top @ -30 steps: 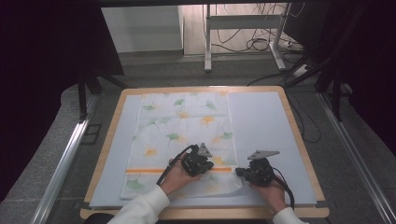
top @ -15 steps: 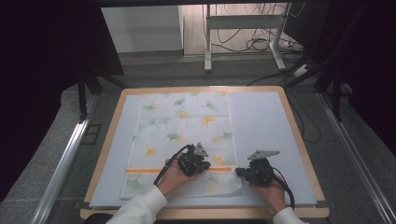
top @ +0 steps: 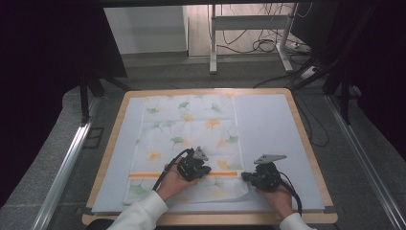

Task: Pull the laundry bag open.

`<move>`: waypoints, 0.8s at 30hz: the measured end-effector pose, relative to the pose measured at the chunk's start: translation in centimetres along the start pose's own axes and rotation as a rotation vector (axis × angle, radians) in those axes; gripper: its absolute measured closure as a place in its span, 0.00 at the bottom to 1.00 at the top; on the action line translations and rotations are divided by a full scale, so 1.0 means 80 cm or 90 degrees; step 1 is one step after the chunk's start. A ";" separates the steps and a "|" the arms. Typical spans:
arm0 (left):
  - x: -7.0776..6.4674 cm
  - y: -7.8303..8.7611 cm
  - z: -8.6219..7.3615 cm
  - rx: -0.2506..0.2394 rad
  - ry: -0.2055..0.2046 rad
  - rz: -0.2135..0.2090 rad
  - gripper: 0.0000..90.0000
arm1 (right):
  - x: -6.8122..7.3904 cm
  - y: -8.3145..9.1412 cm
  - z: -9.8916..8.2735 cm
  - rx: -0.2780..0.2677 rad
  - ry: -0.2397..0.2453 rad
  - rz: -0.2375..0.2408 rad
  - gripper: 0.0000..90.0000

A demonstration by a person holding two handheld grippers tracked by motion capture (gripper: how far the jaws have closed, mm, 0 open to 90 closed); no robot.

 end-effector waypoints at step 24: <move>0.013 0.016 -0.018 0.011 0.015 0.016 1.00 | 0.000 0.000 0.000 0.000 0.000 0.000 0.99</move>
Point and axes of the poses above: each handheld gripper's, and its own axes: y roughly backward along the jaws, z roughly out of its top, x roughly to its left, the point moved 5 cm from there along -y, roughly forward along the jaws, and after that the axes turned 1 degree about -y, right-handed, at the moved point
